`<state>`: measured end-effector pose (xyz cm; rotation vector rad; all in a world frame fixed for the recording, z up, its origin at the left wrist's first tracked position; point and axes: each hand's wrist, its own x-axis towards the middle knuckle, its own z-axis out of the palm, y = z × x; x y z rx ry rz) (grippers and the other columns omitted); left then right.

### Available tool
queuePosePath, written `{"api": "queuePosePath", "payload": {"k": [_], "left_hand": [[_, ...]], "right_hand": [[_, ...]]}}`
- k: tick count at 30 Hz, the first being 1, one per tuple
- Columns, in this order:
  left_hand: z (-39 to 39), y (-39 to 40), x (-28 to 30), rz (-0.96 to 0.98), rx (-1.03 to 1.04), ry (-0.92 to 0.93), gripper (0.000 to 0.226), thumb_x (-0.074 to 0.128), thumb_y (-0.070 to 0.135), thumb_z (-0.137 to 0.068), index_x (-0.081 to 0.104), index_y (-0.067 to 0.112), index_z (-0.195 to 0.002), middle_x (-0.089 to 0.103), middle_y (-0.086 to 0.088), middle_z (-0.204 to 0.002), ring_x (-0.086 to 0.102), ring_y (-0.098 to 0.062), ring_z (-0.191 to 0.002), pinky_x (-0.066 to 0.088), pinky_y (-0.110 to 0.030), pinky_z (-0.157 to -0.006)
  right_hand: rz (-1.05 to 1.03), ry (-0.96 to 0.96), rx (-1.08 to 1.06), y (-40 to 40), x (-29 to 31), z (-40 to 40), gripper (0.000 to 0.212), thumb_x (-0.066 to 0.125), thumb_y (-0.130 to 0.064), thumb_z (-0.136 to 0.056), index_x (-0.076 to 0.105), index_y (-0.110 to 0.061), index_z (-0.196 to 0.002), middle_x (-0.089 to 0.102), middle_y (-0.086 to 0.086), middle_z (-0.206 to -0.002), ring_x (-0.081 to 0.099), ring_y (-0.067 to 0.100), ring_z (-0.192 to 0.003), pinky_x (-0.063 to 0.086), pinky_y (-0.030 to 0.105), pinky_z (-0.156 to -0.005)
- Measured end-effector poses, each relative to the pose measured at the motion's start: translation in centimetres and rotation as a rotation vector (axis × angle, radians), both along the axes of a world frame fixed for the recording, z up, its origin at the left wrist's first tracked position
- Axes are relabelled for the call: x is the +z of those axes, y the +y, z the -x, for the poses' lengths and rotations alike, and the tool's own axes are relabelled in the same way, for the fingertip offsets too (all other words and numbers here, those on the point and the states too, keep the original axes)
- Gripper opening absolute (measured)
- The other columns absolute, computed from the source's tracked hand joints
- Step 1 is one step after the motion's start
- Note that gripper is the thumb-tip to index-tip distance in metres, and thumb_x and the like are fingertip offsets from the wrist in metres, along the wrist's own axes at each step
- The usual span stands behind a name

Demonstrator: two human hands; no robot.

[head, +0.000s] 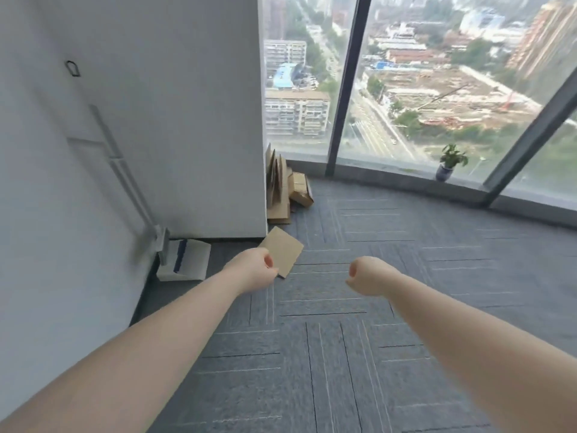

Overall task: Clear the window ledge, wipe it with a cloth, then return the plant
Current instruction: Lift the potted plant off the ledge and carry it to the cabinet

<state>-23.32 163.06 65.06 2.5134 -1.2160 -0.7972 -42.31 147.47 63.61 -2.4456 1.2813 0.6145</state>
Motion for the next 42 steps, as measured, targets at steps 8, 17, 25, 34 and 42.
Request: {"api": "queuePosePath", "payload": {"k": [8, 17, 25, 34, 42], "left_hand": [[-0.2, -18.5, -1.6, -0.006, -0.262, -0.04, 0.027, 0.051, 0.043, -0.088, 0.058, 0.024, -0.107, 0.064, 0.001, -0.109, 0.059, -0.021, -0.097, 0.051, -0.032, -0.084], [3.5, -40.1, -3.4, -0.04, -0.377, -0.024, 0.032, 0.053, 0.04, -0.091, 0.056, 0.021, -0.117, 0.062, -0.001, -0.114, 0.061, -0.021, -0.1, 0.053, -0.036, -0.085], [4.2, -58.9, -2.1, -0.009, -0.388, -0.059, 0.032, 0.051, 0.039, -0.093, 0.055, 0.019, -0.118, 0.063, -0.002, -0.112, 0.062, -0.019, -0.091, 0.055, -0.033, -0.079], [-0.4, -79.6, -4.0, -0.02, -0.433, -0.047, 0.034, 0.051, 0.04, -0.092, 0.055, 0.021, -0.12, 0.063, 0.001, -0.115, 0.062, -0.019, -0.094, 0.055, -0.035, -0.083], [-1.5, -100.3, -4.9, -0.061, -0.57, -0.089, 0.032, 0.05, 0.037, -0.091, 0.055, 0.021, -0.118, 0.062, 0.003, -0.114, 0.059, -0.021, -0.098, 0.049, -0.032, -0.084]], "right_hand": [[0.023, -0.084, -0.319, -11.8, -1.2, 3.9, 0.029, 0.048, -0.031, -0.093, 0.058, -0.015, -0.115, 0.062, 0.006, -0.116, 0.058, 0.028, -0.107, 0.05, 0.035, -0.088], [-0.026, -0.095, -0.486, -31.0, -4.7, 8.6, 0.028, 0.045, -0.029, -0.093, 0.055, -0.018, -0.117, 0.06, 0.003, -0.116, 0.058, 0.025, -0.1, 0.049, 0.032, -0.082], [-0.041, -0.086, -0.478, -49.6, -4.0, 8.8, 0.033, 0.044, -0.027, -0.093, 0.053, -0.017, -0.123, 0.058, 0.003, -0.122, 0.056, 0.025, -0.109, 0.046, 0.033, -0.086], [-0.027, -0.069, -0.557, -68.6, -5.0, 5.4, 0.03, 0.044, -0.028, -0.093, 0.053, -0.021, -0.121, 0.059, 0.001, -0.122, 0.056, 0.025, -0.108, 0.044, 0.033, -0.083], [-0.063, -0.062, -0.649, -84.8, -4.9, 4.1, 0.027, 0.044, -0.029, -0.093, 0.054, -0.021, -0.117, 0.059, 0.0, -0.109, 0.057, 0.023, -0.096, 0.044, 0.029, -0.077]]}}
